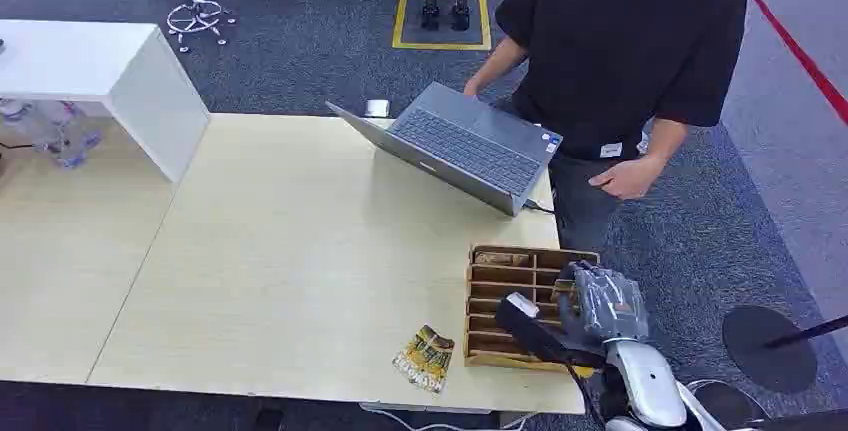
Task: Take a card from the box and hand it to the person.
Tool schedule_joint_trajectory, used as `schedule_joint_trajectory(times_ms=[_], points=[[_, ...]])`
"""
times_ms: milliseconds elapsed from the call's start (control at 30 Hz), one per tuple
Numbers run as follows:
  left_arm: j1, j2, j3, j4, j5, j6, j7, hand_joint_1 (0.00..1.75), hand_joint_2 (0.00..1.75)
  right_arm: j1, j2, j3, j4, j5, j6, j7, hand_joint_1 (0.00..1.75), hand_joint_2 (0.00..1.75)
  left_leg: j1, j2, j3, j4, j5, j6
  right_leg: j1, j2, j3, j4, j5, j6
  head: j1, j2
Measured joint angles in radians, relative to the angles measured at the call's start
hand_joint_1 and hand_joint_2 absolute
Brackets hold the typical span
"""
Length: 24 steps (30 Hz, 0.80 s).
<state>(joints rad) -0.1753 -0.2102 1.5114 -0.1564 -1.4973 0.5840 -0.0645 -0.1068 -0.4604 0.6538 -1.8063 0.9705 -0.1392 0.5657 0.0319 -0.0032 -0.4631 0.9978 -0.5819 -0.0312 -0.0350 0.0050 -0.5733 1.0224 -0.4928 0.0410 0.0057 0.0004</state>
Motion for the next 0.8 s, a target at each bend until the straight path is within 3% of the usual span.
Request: schedule_joint_trajectory(times_ms=[67,100,167,300,467,800], points=[[0.0,0.0,0.0,0.0,0.0,0.0,0.0,0.0,0.0,-0.001,0.001,0.001,0.005,0.0,0.0,0.0,1.12,1.75,0.0,0.0,0.0,0.0,0.0,0.0,0.0,0.0,0.0,0.0,0.0,0.0,0.0,0.0],[0.0,0.0,0.0,0.0,0.0,0.0,0.0,0.0,0.0,-0.001,0.001,0.001,0.005,0.0,0.0,0.0,1.29,1.75,0.0,0.0,0.0,0.0,0.0,0.0,0.0,0.0,0.0,0.0,0.0,0.0,0.0,0.0],[0.0,0.0,0.0,0.0,0.0,0.0,0.0,0.0,0.0,-0.001,0.002,0.001,0.005,0.0,0.0,0.0,1.38,1.75,0.0,0.0,0.0,0.0,0.0,0.0,0.0,0.0,0.0,0.0,0.0,0.0,0.0,0.0],[0.0,0.0,0.0,0.0,0.0,0.001,0.001,0.0,0.0,-0.005,0.002,0.002,0.005,-0.001,0.003,0.0,1.38,1.75,0.0,0.0,0.0,0.0,0.0,0.0,0.0,0.0,0.0,0.0,0.0,0.0,0.0,0.0],[0.0,0.0,0.0,0.0,0.0,0.003,0.001,0.0,0.0,-0.006,0.002,0.002,0.005,-0.002,0.003,0.0,1.5,1.75,0.0,0.0,0.0,0.0,0.0,0.0,0.0,0.0,0.0,0.0,0.0,0.0,0.0,0.0],[0.0,0.0,0.0,0.0,0.0,0.003,0.002,0.0,0.0,-0.018,0.003,0.003,0.005,-0.003,0.003,0.0,1.47,1.75,0.0,0.0,0.0,0.0,0.0,0.0,0.0,0.0,0.0,0.0,0.0,0.0,0.0,0.0]])
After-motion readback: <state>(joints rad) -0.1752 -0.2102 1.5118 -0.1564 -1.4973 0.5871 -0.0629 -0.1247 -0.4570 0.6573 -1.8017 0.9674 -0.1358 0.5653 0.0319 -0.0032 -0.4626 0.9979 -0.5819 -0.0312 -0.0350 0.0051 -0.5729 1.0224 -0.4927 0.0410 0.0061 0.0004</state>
